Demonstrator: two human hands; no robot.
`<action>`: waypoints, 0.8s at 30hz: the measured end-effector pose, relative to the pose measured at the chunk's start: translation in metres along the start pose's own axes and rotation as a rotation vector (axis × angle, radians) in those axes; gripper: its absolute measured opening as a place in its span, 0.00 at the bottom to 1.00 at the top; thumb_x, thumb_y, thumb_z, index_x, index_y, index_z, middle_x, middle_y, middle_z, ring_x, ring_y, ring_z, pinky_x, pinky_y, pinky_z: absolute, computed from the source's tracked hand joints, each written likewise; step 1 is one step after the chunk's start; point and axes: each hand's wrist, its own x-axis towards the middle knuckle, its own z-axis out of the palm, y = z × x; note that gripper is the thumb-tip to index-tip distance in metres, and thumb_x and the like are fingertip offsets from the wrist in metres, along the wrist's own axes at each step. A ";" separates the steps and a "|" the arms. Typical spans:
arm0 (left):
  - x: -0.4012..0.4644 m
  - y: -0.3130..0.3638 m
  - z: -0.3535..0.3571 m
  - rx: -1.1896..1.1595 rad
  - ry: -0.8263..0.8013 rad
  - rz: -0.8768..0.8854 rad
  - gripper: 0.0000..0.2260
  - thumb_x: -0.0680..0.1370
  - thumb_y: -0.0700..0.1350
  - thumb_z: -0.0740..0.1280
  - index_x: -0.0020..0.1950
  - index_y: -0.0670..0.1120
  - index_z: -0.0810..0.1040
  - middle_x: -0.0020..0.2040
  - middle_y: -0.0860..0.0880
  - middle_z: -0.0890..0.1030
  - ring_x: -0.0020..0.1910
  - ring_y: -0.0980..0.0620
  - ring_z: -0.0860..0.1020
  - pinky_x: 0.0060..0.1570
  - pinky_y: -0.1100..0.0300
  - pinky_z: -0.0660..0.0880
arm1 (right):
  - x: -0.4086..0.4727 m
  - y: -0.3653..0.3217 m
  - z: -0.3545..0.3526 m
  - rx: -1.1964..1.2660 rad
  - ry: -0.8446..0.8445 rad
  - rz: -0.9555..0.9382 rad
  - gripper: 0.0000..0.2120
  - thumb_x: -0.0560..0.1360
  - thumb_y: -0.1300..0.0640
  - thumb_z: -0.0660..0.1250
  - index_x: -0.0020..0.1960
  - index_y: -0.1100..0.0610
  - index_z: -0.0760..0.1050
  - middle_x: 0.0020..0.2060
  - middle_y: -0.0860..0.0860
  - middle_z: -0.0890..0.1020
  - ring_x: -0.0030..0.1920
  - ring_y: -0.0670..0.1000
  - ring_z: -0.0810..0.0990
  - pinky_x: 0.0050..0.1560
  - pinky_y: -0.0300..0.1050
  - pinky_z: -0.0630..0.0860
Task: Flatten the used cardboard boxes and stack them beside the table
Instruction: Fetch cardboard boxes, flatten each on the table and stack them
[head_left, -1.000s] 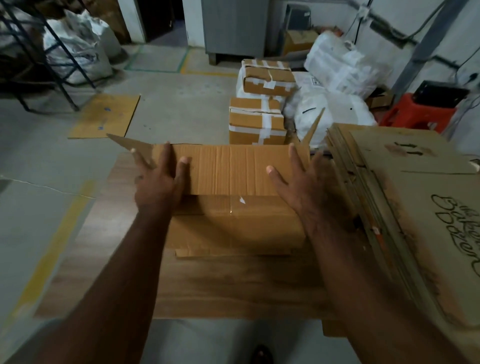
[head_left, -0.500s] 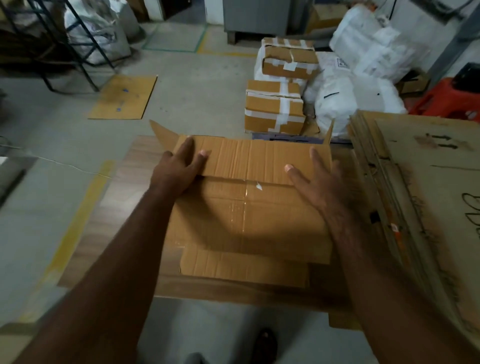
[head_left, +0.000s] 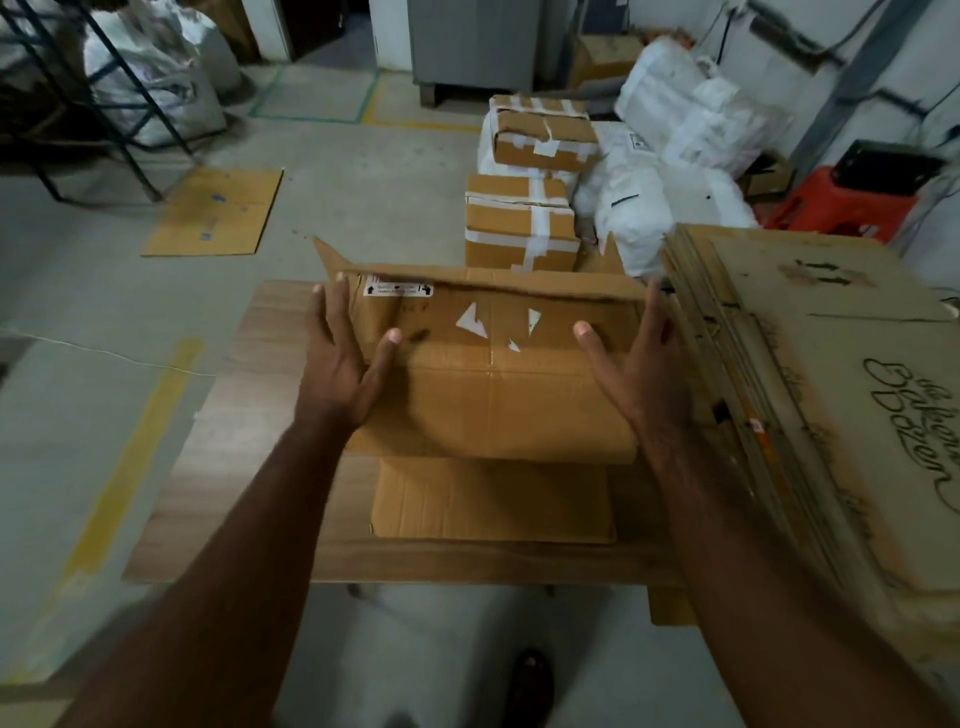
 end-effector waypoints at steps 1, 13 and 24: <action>-0.007 -0.003 -0.001 0.051 -0.036 0.030 0.39 0.80 0.65 0.60 0.83 0.52 0.44 0.83 0.41 0.46 0.80 0.35 0.52 0.69 0.30 0.63 | -0.008 0.001 0.001 -0.029 0.036 -0.037 0.50 0.77 0.34 0.67 0.84 0.49 0.40 0.82 0.58 0.52 0.79 0.63 0.59 0.71 0.65 0.66; -0.054 -0.014 0.036 0.733 -0.274 0.446 0.65 0.61 0.66 0.80 0.83 0.53 0.40 0.83 0.38 0.40 0.81 0.35 0.42 0.67 0.19 0.50 | -0.064 0.023 0.070 -0.799 -0.146 -0.522 0.69 0.60 0.26 0.74 0.83 0.50 0.36 0.83 0.56 0.43 0.83 0.60 0.46 0.74 0.75 0.48; -0.041 -0.012 -0.006 0.660 -0.544 0.494 0.63 0.65 0.67 0.76 0.82 0.54 0.34 0.82 0.45 0.33 0.80 0.39 0.35 0.69 0.20 0.43 | -0.080 0.001 0.041 -0.744 -0.401 -0.471 0.60 0.71 0.34 0.70 0.82 0.53 0.30 0.81 0.55 0.33 0.81 0.57 0.35 0.77 0.67 0.41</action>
